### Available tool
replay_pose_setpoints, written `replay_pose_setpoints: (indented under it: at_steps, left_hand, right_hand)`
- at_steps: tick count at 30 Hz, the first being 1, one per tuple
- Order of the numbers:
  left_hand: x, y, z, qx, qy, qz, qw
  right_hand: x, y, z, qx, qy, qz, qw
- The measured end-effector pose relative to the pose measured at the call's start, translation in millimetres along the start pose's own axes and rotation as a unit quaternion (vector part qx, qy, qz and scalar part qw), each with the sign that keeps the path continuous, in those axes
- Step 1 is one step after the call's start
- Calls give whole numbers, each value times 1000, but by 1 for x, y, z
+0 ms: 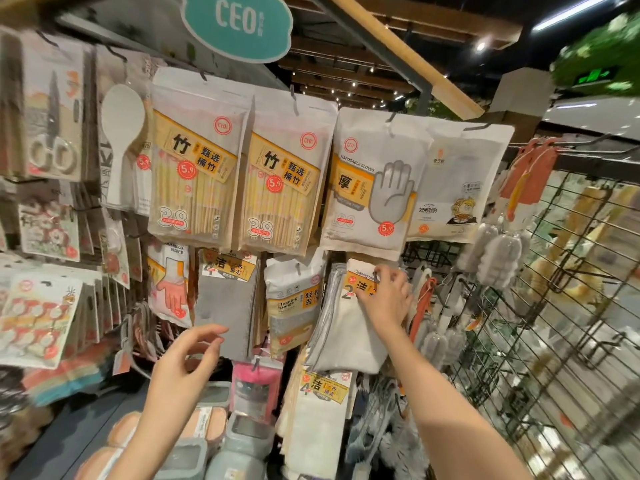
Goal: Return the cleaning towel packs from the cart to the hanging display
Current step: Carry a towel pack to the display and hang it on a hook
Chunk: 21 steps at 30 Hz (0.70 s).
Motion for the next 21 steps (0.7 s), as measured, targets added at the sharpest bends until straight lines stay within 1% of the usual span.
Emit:
replay_pose_setpoints:
  at_steps: [5,11,14,18,21]
  left_hand:
    - [-8,-13,-8,16,7,-1,1000]
    - [-28,-36,-19,46,10,-12,999]
    - [-43,-50,-25,65,1,-14,998]
    - [-67,-68,-30,83,-8,-4,996]
    - [-89,-74,-31,102,-11,9,995]
  right_hand:
    - [3,1,-2,34,20,-25,999]
    - [-5,-5,7,105,78,17,991]
    - [-16,-7,28,168,82,45,981]
    - [-42,10,59,237,93,120,960]
    - [-75,36,68,207,142,209,945]
Point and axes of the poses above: each hand's wrist, its own x-axis towards the middle knuckle, its own z-axis out of the back of the hand, y = z × x, the point moved 7 cm from there along x, towards the middle knuckle, and after that the axes turned 2 degrees about -x, right-handed, at the moved point
